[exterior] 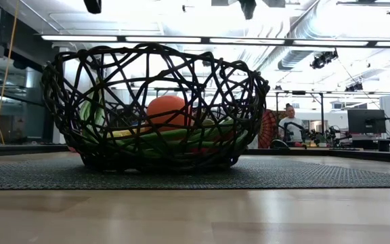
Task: Build produce basket
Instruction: Put the yellow lemon into the black mesh basket
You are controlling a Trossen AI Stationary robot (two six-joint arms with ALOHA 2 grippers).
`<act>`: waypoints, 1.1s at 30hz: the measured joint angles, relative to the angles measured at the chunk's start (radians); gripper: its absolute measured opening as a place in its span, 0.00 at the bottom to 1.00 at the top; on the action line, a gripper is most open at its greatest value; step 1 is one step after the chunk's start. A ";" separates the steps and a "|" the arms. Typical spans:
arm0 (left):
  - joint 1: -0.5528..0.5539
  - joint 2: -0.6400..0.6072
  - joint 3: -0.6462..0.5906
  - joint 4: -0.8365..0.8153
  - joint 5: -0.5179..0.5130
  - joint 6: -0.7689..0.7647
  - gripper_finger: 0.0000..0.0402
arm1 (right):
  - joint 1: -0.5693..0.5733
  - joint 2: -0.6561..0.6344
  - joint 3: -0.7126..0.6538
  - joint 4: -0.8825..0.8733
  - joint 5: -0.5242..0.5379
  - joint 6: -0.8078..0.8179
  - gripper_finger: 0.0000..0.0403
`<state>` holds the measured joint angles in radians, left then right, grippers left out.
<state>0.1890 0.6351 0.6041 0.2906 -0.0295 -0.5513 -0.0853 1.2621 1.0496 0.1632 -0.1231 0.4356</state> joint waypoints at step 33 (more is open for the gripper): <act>0.000 0.105 0.000 -0.025 0.009 0.249 0.64 | 0.027 0.165 0.121 -0.226 0.031 0.023 0.58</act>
<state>0.1886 0.7399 0.6041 0.2659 -0.0201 -0.3023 -0.0580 1.4268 1.1709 -0.0628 -0.0922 0.4582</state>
